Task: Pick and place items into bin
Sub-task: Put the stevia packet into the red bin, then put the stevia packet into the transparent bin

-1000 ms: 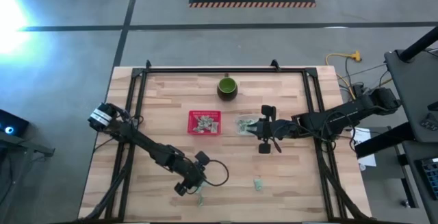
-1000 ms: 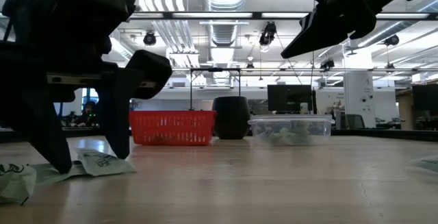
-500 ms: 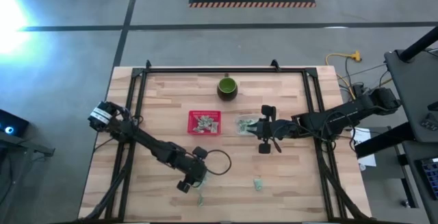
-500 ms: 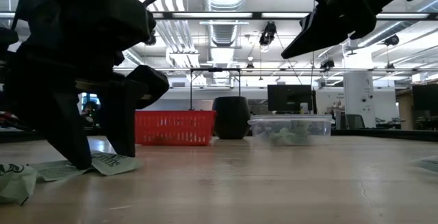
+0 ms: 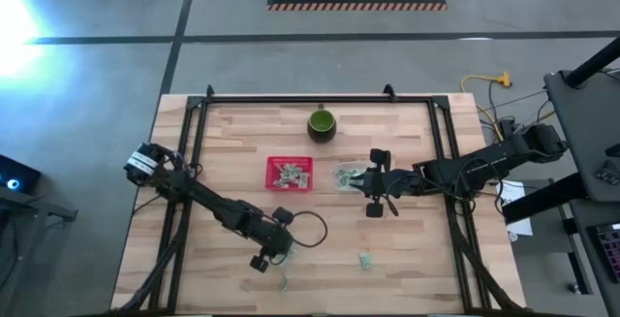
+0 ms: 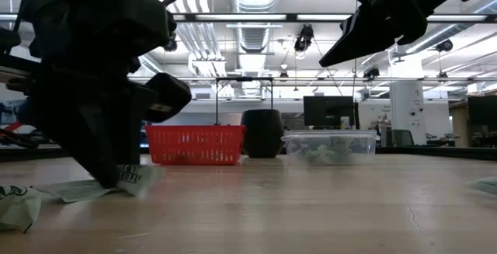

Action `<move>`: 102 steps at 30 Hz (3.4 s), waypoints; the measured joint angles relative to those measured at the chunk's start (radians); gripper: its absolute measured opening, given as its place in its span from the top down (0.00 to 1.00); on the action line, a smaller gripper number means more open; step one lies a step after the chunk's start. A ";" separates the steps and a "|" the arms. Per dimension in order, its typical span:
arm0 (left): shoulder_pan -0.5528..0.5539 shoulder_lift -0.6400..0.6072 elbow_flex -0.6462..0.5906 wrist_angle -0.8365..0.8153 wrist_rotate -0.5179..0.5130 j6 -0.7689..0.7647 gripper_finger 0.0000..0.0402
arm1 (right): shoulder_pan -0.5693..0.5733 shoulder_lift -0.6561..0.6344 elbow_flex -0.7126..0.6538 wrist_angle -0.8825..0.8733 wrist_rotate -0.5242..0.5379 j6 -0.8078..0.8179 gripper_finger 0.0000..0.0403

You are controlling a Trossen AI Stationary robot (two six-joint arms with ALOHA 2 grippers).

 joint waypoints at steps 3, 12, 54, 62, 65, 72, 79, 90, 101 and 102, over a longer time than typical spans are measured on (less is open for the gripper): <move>0.000 -0.010 -0.001 -0.004 -0.003 0.000 0.92 | 0.000 0.000 0.000 0.000 0.000 0.000 0.85; 0.000 -0.038 -0.002 -0.001 -0.022 0.025 0.95 | 0.000 0.000 0.000 0.000 0.000 0.000 0.86; 0.470 -0.338 -0.038 -0.223 -0.410 0.346 0.95 | -0.001 0.000 -0.006 -0.002 0.000 -0.003 0.86; 0.470 -0.338 -0.064 -0.217 -0.410 0.349 0.93 | -0.001 0.000 -0.008 -0.001 0.000 -0.002 0.86; 0.470 -0.337 -0.071 -0.203 -0.411 0.350 0.89 | -0.001 0.000 -0.008 -0.001 0.000 -0.002 0.86; 0.470 -0.337 -0.072 -0.167 -0.422 0.351 0.76 | -0.001 0.000 -0.008 0.000 0.000 0.010 0.86; 0.470 -0.337 -0.071 -0.149 -0.460 0.349 0.70 | -0.001 0.000 -0.011 0.000 0.000 0.025 0.86; 0.468 -0.340 -0.071 -0.149 -0.456 0.313 0.70 | 0.071 0.015 -0.021 0.006 -0.336 0.115 0.86; 0.467 -0.341 -0.072 -0.145 -0.452 0.304 0.70 | 0.298 0.105 -0.024 0.006 -0.341 0.367 0.86; 0.467 -0.341 -0.072 -0.145 -0.452 0.304 0.70 | 0.314 0.117 -0.024 0.008 -0.338 0.396 0.86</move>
